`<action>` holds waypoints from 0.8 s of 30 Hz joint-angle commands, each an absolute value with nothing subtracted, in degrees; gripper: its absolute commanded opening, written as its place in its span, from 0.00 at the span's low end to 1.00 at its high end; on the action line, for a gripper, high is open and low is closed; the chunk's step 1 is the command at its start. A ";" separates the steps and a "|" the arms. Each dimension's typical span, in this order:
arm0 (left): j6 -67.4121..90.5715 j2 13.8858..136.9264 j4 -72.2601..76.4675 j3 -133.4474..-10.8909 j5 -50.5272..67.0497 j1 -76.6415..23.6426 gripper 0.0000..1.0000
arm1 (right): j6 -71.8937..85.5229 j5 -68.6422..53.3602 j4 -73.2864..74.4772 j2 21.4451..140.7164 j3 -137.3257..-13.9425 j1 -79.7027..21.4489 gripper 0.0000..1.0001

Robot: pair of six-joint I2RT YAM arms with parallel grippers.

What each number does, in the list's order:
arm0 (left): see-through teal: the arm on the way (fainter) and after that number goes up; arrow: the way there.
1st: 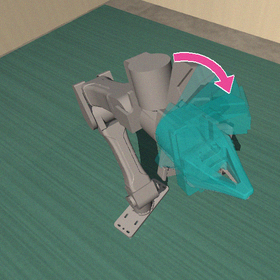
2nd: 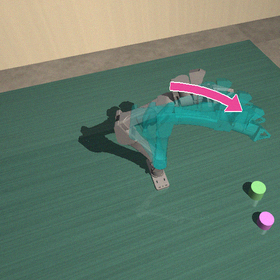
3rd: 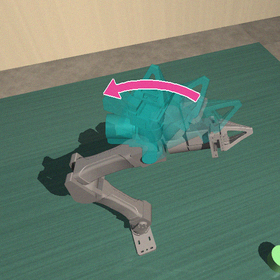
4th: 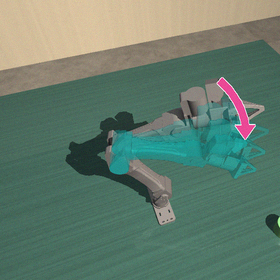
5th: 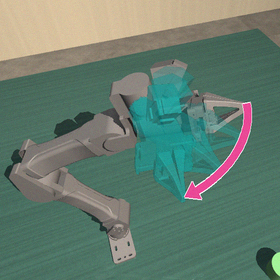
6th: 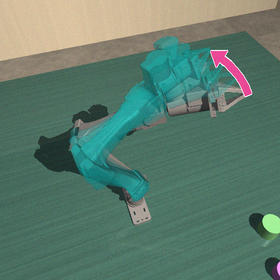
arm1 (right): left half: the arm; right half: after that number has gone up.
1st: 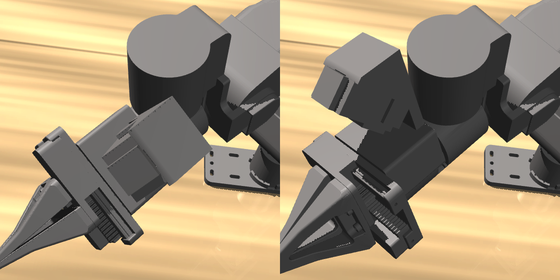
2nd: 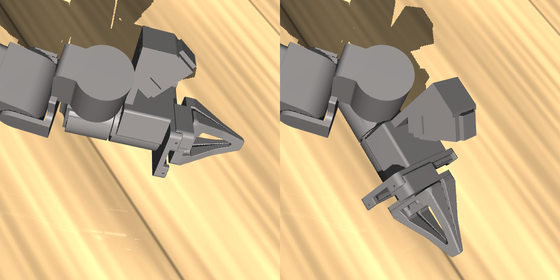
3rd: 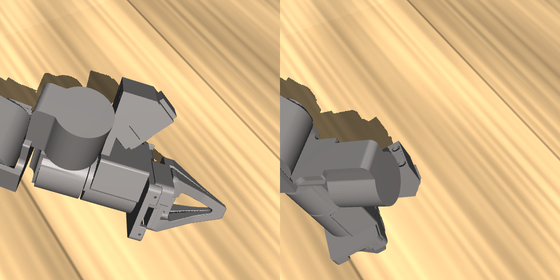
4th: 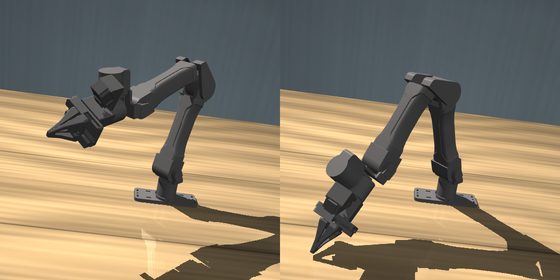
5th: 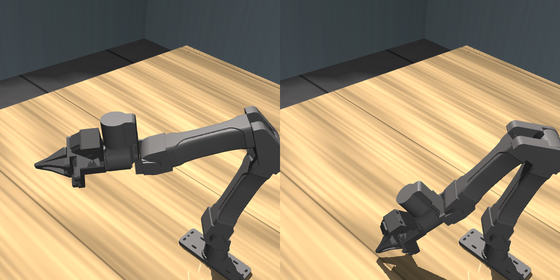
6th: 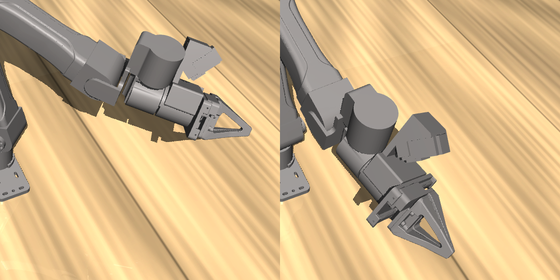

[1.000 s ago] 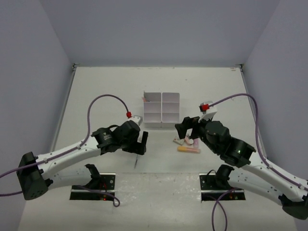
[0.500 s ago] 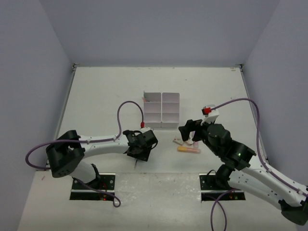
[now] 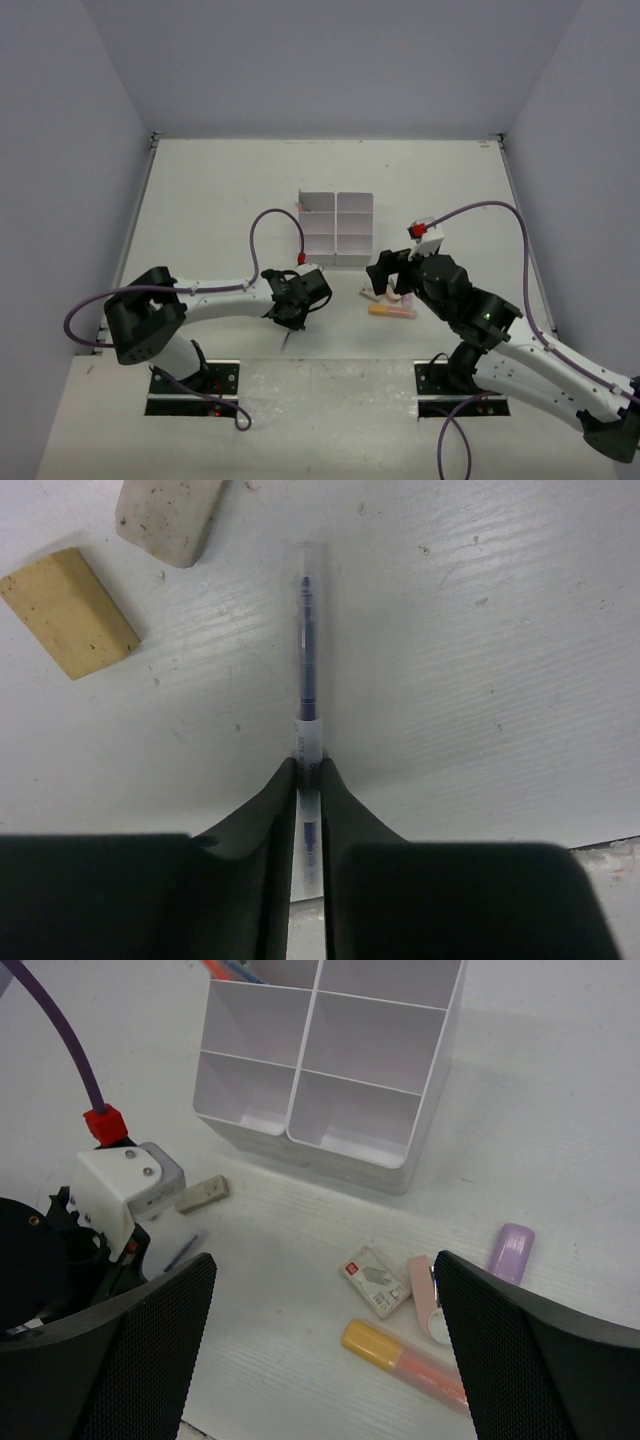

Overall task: Sort the stationery into containers
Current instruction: Pick up the pen from the center of the board.

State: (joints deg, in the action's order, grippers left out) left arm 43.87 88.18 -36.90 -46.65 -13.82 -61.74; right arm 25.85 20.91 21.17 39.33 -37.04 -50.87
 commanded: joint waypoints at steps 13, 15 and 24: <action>28.34 79.24 -42.57 -58.95 -3.39 -61.96 0.00 | 24.54 25.05 18.72 30.80 -35.07 -50.54 0.93; 26.68 77.66 -43.82 -61.36 -5.45 -61.96 0.00 | 25.09 26.97 18.72 30.18 -34.79 -50.54 0.94; 31.99 71.52 -30.59 -67.65 -37.18 -58.95 0.00 | 29.66 38.64 18.74 19.58 -30.66 -50.54 0.98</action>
